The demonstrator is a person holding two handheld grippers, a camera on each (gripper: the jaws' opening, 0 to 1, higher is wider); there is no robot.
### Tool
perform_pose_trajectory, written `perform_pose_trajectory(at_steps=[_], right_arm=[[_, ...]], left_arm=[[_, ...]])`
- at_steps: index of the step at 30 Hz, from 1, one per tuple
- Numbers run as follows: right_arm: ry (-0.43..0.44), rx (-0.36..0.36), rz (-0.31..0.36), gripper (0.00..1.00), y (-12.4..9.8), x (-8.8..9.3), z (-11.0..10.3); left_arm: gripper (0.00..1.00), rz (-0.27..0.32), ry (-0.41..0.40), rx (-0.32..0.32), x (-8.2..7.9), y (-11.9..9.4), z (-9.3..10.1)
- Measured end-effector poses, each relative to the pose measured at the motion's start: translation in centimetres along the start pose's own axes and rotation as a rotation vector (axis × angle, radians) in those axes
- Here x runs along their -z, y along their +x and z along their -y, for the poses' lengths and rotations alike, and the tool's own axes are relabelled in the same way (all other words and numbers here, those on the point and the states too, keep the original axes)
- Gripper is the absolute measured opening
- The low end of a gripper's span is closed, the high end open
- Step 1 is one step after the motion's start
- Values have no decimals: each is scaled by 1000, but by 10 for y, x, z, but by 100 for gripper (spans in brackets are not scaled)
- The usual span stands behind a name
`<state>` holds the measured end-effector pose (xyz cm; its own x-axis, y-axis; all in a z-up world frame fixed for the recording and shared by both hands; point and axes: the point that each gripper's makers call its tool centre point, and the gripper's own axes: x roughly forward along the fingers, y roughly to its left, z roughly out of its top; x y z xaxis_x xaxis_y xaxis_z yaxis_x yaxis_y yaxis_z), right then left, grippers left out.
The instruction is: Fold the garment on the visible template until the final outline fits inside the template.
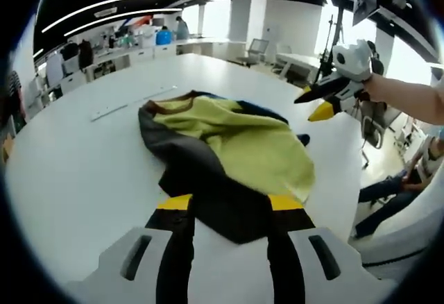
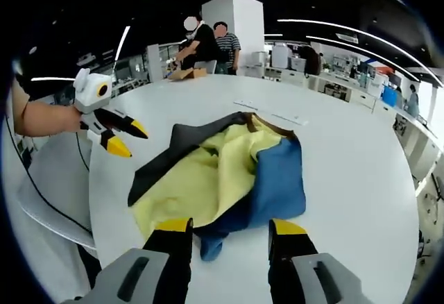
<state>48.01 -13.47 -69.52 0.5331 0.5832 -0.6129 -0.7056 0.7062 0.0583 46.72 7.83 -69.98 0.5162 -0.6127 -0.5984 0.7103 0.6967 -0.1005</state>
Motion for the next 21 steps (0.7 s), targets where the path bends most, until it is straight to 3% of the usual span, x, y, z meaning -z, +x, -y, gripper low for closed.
perform_pose_trajectory(at_steps=[21], right_arm=[[18,-30,-31,37,5,22,-15]], left_arm=[[34,-50,-47,33,34,8,21]])
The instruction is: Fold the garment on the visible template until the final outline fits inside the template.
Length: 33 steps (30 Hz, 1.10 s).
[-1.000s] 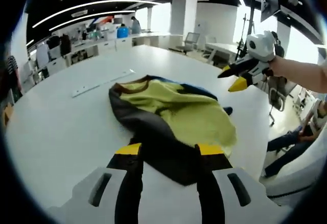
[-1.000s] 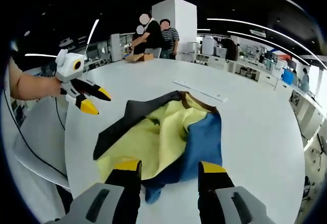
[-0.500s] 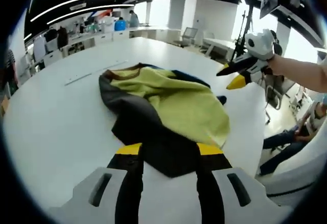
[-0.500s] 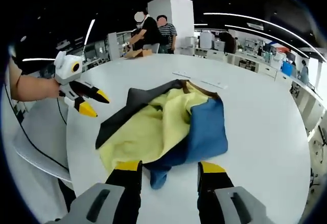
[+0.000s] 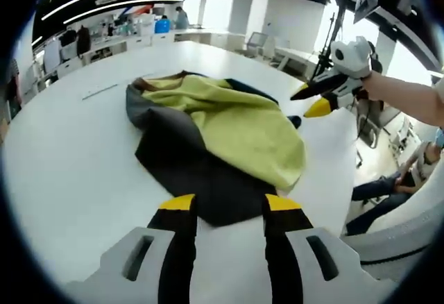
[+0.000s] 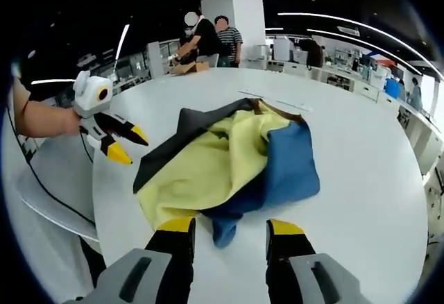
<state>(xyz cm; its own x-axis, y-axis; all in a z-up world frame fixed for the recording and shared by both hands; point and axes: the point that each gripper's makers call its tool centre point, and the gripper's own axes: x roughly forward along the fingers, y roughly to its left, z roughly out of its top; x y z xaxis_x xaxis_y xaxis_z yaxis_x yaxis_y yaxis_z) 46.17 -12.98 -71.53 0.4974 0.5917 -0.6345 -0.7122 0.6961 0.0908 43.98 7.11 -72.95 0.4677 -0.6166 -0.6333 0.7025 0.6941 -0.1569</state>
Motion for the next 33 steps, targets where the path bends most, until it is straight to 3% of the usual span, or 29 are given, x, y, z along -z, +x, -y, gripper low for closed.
perform_pose_trajectory(at_steps=[18,23,33], right_arm=[[9,-13,-14,33,3,14,-7],[0,-17,-21,27,5,19,-10],[16,-25,-16,25,8,20,-13]], left_arm=[[30,-50,26,72,17,16,38],[28,-55,35,79,16,20,43],[20,-72,54,67,19,26,45]])
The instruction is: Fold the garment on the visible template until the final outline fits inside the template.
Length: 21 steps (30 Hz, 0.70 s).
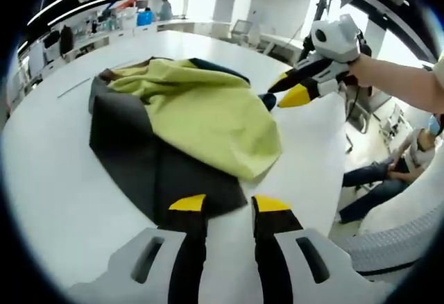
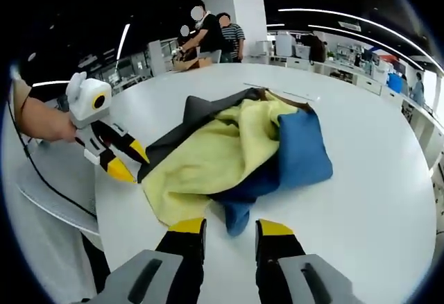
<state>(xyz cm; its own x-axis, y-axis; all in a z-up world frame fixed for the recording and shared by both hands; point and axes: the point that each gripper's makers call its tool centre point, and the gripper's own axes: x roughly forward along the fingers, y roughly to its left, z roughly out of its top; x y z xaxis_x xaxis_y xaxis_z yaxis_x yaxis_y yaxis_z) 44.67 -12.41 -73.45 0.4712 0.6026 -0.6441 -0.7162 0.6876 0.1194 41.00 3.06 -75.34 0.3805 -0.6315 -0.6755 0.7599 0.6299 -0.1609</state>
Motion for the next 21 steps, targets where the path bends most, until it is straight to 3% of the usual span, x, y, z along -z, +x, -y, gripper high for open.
perform_pose_trajectory(at_steps=[5,21], right_arm=[[0,1,0,23,1,0,2],[24,-6,19,1,4,-2,3]], left_arm=[[14,1,10,-12,-1,2,-1],[0,-4,21,-23,0,3,-2]])
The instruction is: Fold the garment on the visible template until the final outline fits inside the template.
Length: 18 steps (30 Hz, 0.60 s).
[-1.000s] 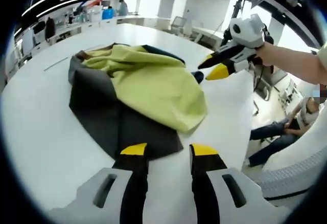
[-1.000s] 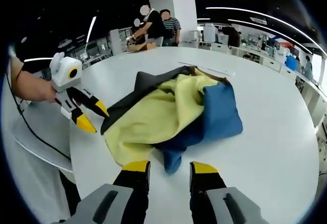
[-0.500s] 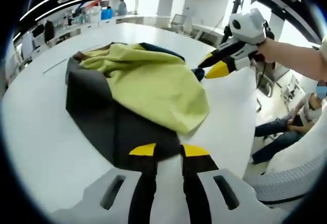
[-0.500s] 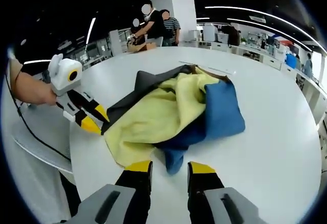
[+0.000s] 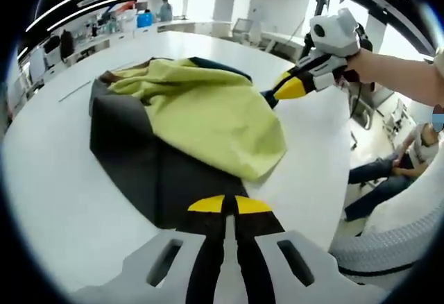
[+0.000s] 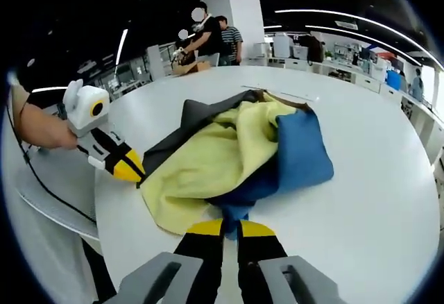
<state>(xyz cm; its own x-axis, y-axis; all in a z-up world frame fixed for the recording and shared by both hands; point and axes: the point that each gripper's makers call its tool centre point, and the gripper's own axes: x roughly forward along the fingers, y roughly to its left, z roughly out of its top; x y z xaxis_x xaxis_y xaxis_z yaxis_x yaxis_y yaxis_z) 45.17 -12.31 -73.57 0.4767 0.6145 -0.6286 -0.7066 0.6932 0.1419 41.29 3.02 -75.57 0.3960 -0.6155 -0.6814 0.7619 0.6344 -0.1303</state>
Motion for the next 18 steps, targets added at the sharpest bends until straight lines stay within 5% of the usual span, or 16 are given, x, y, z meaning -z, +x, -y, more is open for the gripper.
perform_pose_trajectory(at_steps=[18], right_arm=[[-18,21,4,0,-4,0,5]], left_arm=[[0,-4,23,-10,0,-2,-2]])
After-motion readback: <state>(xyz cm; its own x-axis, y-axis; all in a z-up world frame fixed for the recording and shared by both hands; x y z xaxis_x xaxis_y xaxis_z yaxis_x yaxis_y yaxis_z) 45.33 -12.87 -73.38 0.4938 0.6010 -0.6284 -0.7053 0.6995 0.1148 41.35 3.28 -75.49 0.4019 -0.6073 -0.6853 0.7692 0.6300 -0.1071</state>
